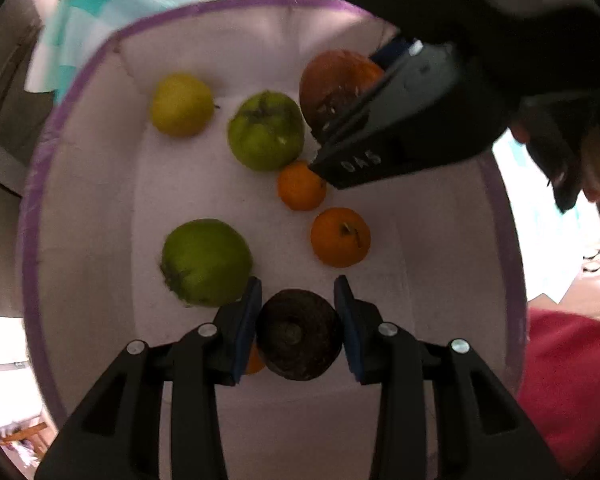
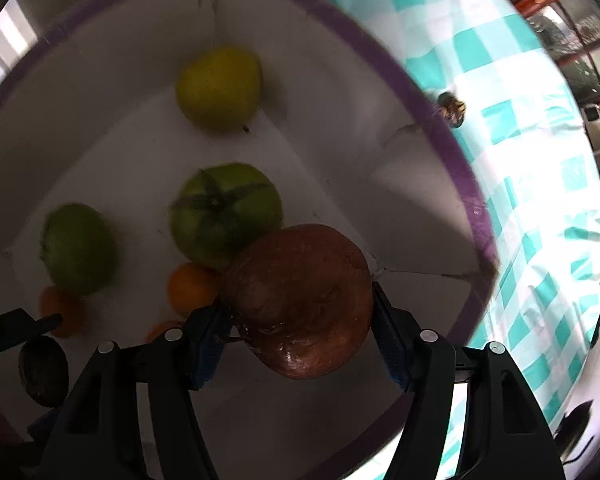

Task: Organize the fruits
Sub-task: 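Open both grippers to release the persimmon and date into the box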

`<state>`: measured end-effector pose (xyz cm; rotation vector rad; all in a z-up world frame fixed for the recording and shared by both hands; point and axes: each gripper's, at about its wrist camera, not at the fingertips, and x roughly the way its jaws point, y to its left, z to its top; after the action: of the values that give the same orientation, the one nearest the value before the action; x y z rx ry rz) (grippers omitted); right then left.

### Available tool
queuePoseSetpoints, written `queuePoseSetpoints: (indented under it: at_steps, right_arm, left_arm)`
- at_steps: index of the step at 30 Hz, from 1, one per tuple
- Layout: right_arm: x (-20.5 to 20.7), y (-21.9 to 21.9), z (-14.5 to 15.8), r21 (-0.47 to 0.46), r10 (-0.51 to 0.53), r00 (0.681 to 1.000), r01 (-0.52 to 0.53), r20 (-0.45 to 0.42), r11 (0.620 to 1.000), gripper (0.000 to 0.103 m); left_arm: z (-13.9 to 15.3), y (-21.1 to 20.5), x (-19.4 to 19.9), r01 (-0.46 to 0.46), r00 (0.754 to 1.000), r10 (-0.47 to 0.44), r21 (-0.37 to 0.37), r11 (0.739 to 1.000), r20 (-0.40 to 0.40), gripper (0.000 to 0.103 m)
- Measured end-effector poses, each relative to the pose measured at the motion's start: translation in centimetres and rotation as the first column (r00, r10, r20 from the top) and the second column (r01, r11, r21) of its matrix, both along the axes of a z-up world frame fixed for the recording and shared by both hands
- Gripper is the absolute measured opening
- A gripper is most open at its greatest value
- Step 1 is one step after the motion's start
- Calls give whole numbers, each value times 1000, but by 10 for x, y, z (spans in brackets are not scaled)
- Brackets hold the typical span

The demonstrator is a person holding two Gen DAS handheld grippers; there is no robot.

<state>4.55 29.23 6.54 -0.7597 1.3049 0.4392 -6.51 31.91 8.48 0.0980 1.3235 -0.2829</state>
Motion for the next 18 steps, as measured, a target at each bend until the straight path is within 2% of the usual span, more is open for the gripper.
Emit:
queuePoseSetpoints:
  at_steps: [2,6,10,14,16,18]
  right_arm:
    - [6,-3,-9,-15,5,1000,-6,-29,1000,64]
    - [10,-2,-13,-44,53,999,-54,-13,998,64]
    - [15,0,-16,-58,92,996,-92,-9,994,64]
    - [12,-2,-20,-70,110,994,-110,4,991,65]
    - [11,-2,-22,-76,122,992,-121,10,990,66]
    - [11,-2,-20,-68,119,993,-117,19,991,75]
  left_arm:
    - [-10,-6,6,19,999,-19,14,1000,-37,38]
    - [-23,-12,17,37,995,-34,36,999,-96,38]
    - [-26,-13,24,42,991,-36,44,998,-131,54]
    - [-27,-11,28,36,989,-31,36,999,-143,63]
    - [-26,-10,29,34,989,-29,32,999,-144,71]
    - [-27,-13,30,33,989,-29,26,999,-145,76]
